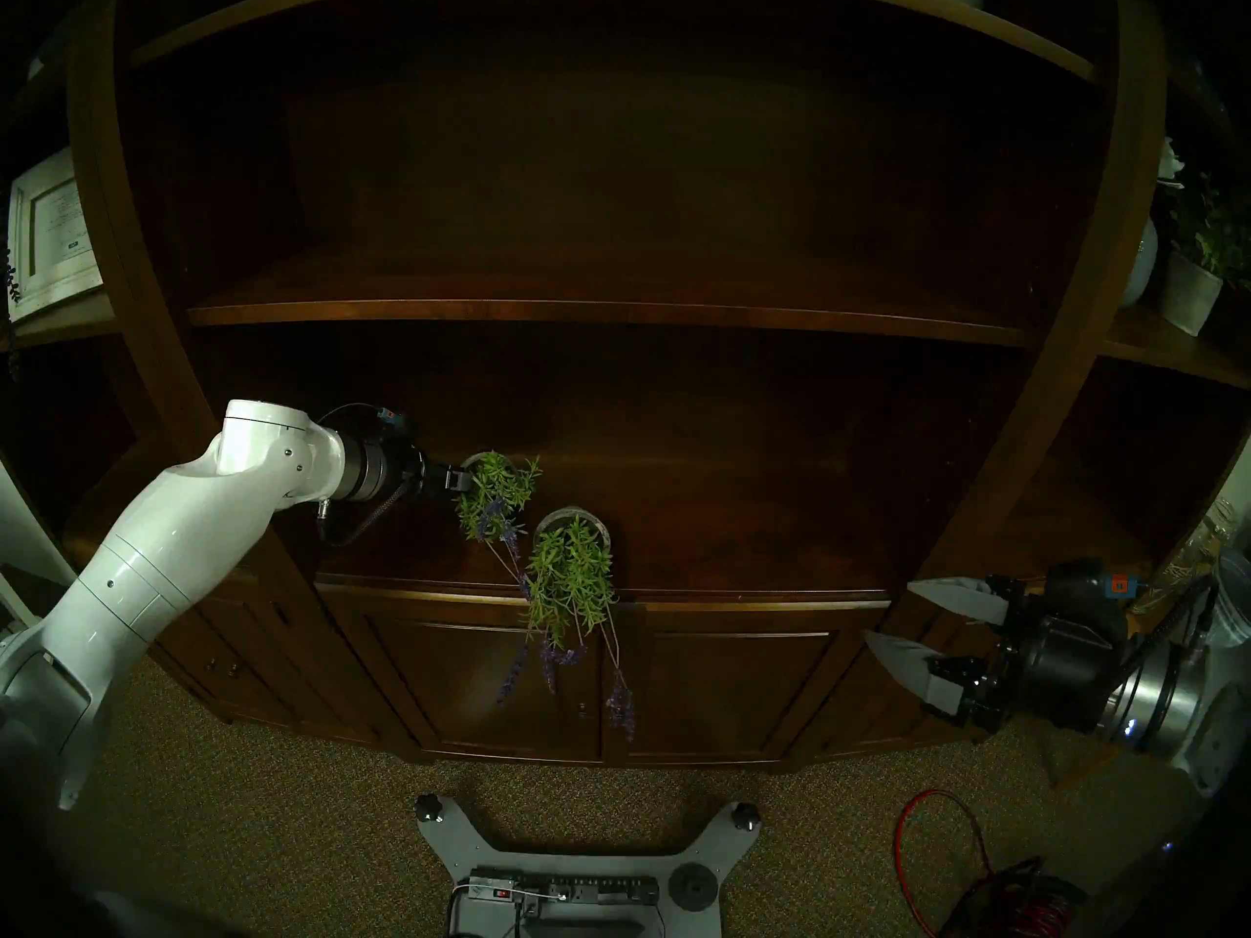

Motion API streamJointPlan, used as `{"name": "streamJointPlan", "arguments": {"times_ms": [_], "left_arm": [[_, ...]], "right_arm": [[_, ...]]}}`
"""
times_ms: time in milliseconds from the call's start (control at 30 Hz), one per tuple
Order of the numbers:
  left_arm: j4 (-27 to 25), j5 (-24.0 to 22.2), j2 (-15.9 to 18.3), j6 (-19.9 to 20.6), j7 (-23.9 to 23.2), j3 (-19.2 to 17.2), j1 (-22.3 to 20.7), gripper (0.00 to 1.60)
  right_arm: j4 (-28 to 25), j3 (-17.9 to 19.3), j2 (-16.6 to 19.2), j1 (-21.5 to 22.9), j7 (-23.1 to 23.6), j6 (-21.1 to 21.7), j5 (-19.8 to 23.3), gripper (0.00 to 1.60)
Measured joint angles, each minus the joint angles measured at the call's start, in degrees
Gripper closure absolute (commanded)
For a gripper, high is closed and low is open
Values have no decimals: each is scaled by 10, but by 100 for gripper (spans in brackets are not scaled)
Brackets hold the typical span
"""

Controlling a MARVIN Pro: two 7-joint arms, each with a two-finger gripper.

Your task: Place the fake decorative plant upright

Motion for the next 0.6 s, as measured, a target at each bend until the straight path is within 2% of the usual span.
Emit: {"name": "streamJointPlan", "arguments": {"times_ms": [200, 600], "left_arm": [[1, -2, 0, 0, -4, 0, 0, 60], [20, -4, -9, -1, -19, 4, -6, 56]], "right_arm": [[0, 0, 0, 0, 0, 0, 0, 0], [0, 0, 0, 0, 0, 0, 0, 0]]}}
